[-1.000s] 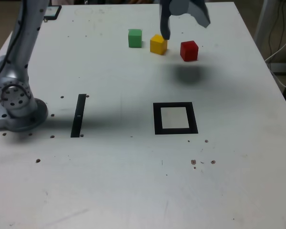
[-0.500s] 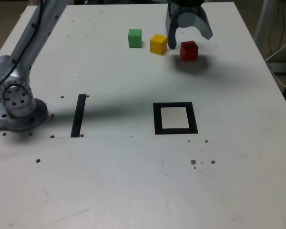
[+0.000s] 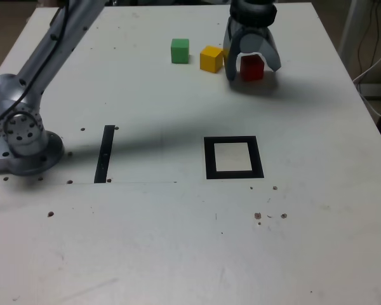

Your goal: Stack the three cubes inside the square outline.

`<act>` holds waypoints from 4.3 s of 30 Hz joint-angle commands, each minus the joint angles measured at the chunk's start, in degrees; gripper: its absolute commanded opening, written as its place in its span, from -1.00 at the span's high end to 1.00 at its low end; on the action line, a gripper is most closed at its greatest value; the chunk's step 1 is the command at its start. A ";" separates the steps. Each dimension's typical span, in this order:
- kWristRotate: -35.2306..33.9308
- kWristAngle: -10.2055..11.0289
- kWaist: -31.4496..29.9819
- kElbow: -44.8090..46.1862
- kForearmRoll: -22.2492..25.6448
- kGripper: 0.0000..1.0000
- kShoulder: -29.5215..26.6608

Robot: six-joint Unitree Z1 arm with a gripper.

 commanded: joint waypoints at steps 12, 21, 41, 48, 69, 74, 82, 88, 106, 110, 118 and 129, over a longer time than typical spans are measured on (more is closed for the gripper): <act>1.00 -0.16 0.08 -4.03 2.92 -0.35 2.19; 2.15 -0.78 0.08 -4.87 2.31 -0.25 2.91; 3.25 -0.88 0.63 -2.24 -1.76 0.24 -0.19; 3.74 -1.04 -0.07 3.00 -2.45 0.24 -6.75; -16.75 -3.57 -26.01 34.05 -10.51 0.24 -27.17; -20.81 -4.55 -29.02 37.88 -14.12 0.24 -26.00; -23.48 -4.74 -30.23 39.36 -16.90 0.24 -23.86; -23.68 -4.74 -30.24 39.19 -17.38 0.24 -22.21; -22.77 -4.77 -30.78 40.48 -20.13 0.23 -20.23; -22.62 -4.92 -31.04 40.64 -20.52 0.23 -19.98; -22.62 -5.11 -32.08 41.17 -21.23 -0.09 -19.84; -22.86 -5.06 -32.53 41.10 -21.29 -0.93 -20.70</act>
